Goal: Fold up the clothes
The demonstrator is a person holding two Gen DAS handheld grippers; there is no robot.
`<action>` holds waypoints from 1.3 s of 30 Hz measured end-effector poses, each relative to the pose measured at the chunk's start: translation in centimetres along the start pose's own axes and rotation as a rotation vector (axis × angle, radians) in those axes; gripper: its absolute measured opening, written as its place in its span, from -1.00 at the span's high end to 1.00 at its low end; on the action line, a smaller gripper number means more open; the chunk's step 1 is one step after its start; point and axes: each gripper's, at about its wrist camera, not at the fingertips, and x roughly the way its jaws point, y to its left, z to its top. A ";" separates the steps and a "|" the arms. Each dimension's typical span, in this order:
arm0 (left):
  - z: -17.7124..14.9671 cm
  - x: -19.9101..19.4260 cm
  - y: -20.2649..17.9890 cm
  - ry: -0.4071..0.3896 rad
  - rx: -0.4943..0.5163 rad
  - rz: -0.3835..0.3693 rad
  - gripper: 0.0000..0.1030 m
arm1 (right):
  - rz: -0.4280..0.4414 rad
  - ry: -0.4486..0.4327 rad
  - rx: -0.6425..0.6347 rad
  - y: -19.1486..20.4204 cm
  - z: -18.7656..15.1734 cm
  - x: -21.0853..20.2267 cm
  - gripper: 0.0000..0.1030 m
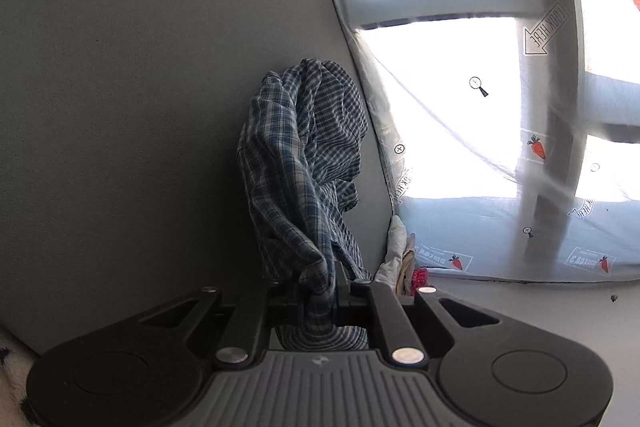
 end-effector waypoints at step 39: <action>14.6 16.8 -13.8 -0.259 0.587 0.238 -0.44 | -0.332 -0.168 -0.726 14.1 10.0 17.5 -0.08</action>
